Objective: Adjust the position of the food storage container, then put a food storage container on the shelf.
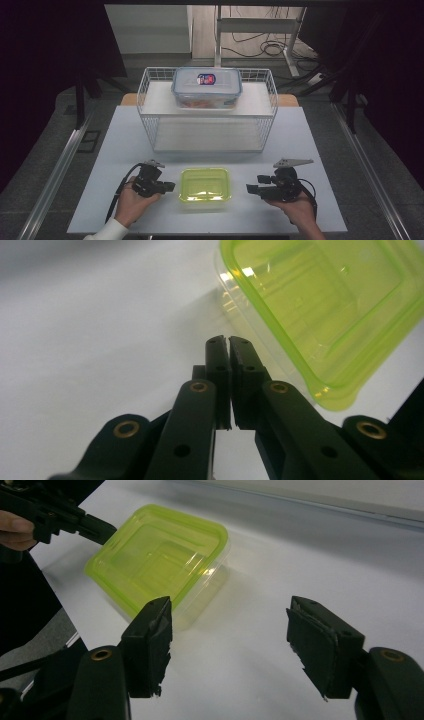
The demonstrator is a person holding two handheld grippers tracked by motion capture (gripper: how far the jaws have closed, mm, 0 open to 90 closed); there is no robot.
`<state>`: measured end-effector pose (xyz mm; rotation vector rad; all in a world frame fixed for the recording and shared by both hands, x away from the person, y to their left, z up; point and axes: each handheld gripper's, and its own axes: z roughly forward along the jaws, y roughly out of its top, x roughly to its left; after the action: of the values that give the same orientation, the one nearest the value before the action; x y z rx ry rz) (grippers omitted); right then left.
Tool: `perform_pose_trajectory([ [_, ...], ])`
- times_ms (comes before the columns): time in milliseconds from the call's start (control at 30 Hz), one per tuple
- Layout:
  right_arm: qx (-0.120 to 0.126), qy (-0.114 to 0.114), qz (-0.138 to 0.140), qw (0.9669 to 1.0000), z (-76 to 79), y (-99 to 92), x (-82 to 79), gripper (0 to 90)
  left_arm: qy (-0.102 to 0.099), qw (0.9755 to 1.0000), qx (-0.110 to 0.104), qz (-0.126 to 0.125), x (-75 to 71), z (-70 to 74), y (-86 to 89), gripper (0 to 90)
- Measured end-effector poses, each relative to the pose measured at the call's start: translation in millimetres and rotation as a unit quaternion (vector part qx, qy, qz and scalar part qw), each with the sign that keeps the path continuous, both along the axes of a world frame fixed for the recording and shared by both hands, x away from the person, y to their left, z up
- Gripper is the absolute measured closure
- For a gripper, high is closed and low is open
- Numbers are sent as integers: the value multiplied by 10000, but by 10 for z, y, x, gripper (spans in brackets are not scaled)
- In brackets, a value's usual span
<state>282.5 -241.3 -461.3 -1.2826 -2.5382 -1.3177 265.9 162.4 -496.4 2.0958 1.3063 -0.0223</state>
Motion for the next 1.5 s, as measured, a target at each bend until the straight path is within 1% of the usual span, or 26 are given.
perform_pose_trajectory([
  [33, 15, 14, -31, 10000, 0, -8, 6, 324, -65, 9999, -142, -4, -32, 46, 82, 853],
  [133, 96, 65, -122, 9999, -7, -32, 21, 293, -244, 9986, -460, 128, -112, 143, 199, 695],
  [200, 273, 111, -161, 9994, -21, -47, 31, 274, -267, 9958, -853, 214, -127, 189, 275, 559],
  [233, 345, 136, -169, 9992, -27, -55, 37, 273, -191, 9927, -1165, 236, -122, 196, 321, 496],
  [300, 531, 184, -203, 9982, -50, -66, 44, 270, -66, 9873, -1570, 247, -115, 179, 362, 418],
  [333, 531, 184, -203, 9982, -50, -66, 44, 270, -66, 9873, -1570, 247, -115, 179, 362, 394],
  [367, 636, 213, -204, 9975, -65, -70, 51, 269, -41, 9839, -1766, 262, -118, 153, 376, 376],
  [400, 691, 211, -203, 9972, -66, -71, 50, 269, -41, 9839, -1766, 262, -118, 153, 376, 366],
  [433, 768, 226, -213, 9966, -70, -73, 51, 269, -3, 9813, -1905, 268, -119, 131, 378, 361],
  [467, 828, 240, -204, 9961, -73, -76, 55, 269, -3, 9813, -1905, 268, -119, 131, 378, 357],
  [500, 841, 227, -194, 9960, -73, -78, 57, 269, 24, 9800, -1974, 265, -120, 124, 377, 356],
  [533, 841, 227, -194, 9960, -73, -78, 57, 269, 48, 9796, -1992, 250, -121, 117, 372, 356],
  [600, 841, 218, -202, 9960, -61, -90, 63, 270, 85, 9794, -2003, 219, -131, 103, 348, 373],
  [667, 876, 265, -216, 9956, -57, -105, 74, 270, 59, 9804, -1957, 220, -144, 103, 340, 365],
  [733, 915, 310, -215, 9951, -62, -108, 92, 277, 53, 9799, -1977, 241, -154, 102, 341, 345],
  [800, 956, 370, -192, 9945, -68, -100, 105, 281, 138, 9756, -2172, 299, -162, 81, 357, 340],
  [867, 969, 518, -118, 9939, -85, -72, 132, 296, 185, 9745, -2209, 346, -159, 44, 356, 337],
  [933, 976, 600, -105, 9934, -102, -51, 148, 308, 256, 9714, -2334, 357, -148, 13, 355, 337],
  [1033, 1007, 674, -100, 9926, -120, -30, 165, 328, 241, 9727, -2283, 343, -146, 3, 344, 340],
  [1067, 1069, 740, -92, 9915, -132, -8, 183, 340, 258, 9714, -2336, 327, -147, 4, 338, 344],
  [1100, 1093, 760, -84, 9911, -137, 4, 192, 344, 258, 9714, -2336, 327, -147, 4, 338, 347],
  [1167, 1151, 809, -70, 9900, -141, 27, 210, 362, 275, 9686, -2446, 350, -128, -3, 344, 351],
  [1300, 1335, 940, -58, 9866, -154, 66, 253, 390, 308, 9676, -2479, 379, -98, -22, 333, 368],
  [1400, 1375, 1032, -92, 9851, -188, 101, 292, 399, 386, 9652, -2563, 350, -58, -49, 303, 373],
  [1467, 1386, 1051, -111, 9847, -201, 111, 307, 405, 441, 9653, -2555, 330, -34, -73, 284, 373],
  [1500, 1420, 1117, -133, 9835, -213, 123, 323, 412, 451, 9653, -2550, 333, -27, -81, 278, 373],
])
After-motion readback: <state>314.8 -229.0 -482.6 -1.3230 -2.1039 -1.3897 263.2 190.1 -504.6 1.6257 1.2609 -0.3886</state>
